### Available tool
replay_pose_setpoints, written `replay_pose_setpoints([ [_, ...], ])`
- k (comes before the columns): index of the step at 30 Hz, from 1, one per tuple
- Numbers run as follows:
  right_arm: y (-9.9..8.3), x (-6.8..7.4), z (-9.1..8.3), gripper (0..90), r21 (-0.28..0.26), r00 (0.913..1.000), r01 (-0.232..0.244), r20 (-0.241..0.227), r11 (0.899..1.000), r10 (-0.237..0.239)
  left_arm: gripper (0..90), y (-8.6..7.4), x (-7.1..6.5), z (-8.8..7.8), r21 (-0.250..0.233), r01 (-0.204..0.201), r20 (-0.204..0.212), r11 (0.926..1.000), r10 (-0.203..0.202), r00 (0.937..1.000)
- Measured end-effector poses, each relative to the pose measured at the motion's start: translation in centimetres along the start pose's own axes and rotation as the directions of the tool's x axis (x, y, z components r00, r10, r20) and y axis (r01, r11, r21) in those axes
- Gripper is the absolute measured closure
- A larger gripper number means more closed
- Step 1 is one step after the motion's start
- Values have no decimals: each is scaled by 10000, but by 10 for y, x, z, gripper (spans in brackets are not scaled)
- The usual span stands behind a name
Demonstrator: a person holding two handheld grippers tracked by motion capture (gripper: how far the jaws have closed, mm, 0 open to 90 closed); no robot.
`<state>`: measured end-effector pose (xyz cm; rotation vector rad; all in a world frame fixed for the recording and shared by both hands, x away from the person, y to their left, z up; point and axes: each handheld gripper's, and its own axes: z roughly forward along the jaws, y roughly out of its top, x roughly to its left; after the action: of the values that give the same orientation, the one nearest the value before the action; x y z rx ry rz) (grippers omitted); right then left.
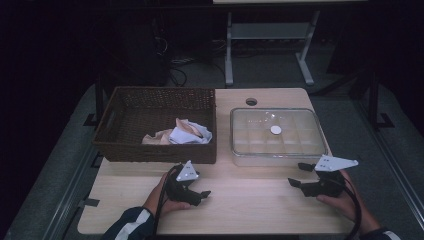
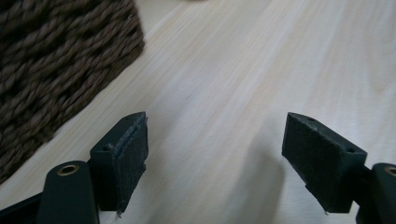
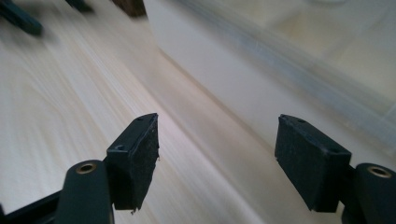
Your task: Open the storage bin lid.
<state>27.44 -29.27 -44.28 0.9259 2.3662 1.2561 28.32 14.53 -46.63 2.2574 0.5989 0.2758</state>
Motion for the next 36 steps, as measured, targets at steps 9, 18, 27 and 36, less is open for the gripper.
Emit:
replay_pose_setpoints([
  [9,56,-26,-36,289,-233,9892,487,1393,9985,-450,213,59,-24,16,-1328,400,-38,9903,-409,9992],
  [18,74,-103,-20,272,115,9632,-1051,2501,9944,989,194,89,-28,41,-1807,1044,-922,9780,-1225,9882],
  [27,68,-138,1,254,349,9586,-1925,2204,9807,1803,206,98,-19,56,-1987,1567,-1221,9675,-1831,9755],
  [36,54,-156,7,243,407,9455,-2760,1908,9603,2637,185,105,-22,72,-1917,1715,-1680,9663,-2045,9643],
])
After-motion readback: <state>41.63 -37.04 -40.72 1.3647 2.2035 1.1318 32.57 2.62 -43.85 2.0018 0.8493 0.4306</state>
